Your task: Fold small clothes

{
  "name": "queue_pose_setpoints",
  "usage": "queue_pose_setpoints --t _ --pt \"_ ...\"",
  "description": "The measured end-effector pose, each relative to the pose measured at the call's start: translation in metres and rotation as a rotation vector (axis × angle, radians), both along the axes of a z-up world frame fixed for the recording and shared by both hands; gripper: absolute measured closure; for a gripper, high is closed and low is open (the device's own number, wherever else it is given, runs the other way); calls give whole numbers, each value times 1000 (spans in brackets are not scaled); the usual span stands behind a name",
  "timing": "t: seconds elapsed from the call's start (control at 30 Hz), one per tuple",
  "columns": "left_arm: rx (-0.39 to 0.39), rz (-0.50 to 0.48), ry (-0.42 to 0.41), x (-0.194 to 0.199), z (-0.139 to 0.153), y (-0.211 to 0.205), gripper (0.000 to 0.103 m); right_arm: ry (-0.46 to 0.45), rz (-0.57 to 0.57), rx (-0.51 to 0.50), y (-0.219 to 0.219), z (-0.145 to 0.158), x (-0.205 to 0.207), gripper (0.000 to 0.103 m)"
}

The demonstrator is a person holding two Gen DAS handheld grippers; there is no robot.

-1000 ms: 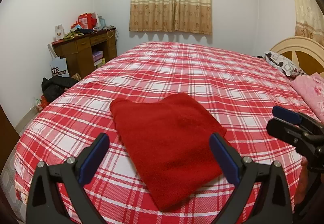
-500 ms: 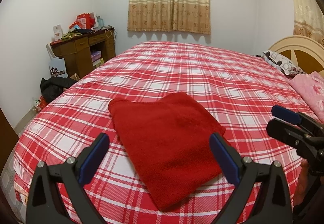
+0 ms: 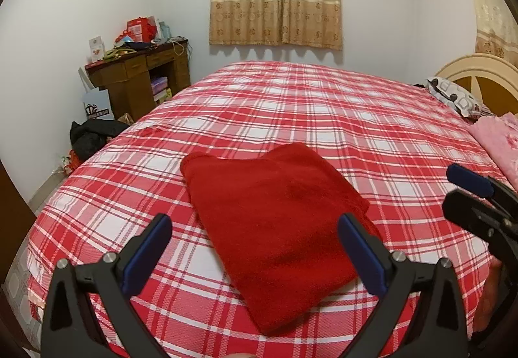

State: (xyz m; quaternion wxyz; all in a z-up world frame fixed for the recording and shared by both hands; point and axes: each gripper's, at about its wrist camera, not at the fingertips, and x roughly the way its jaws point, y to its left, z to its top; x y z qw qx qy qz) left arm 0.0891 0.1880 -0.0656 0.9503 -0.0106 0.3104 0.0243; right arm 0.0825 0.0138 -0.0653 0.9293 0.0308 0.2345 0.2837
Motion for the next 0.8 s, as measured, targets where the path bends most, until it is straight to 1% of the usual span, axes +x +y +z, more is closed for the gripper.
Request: queue_pose_setpoints --t 0.23,0.5,0.73,0.8 --pt "0 5 -8 0 1 2 0 4 13 -4 4 -2 -1 22" --pt "-7 12 3 2 -2 8 0 7 36 -16 10 -5 -5 22" --pt "18 15 -49 -2 2 8 0 6 54 -24 16 -5 -8 22" --pt "23 13 -53 -1 3 7 0 7 55 -24 16 -6 -8 22"
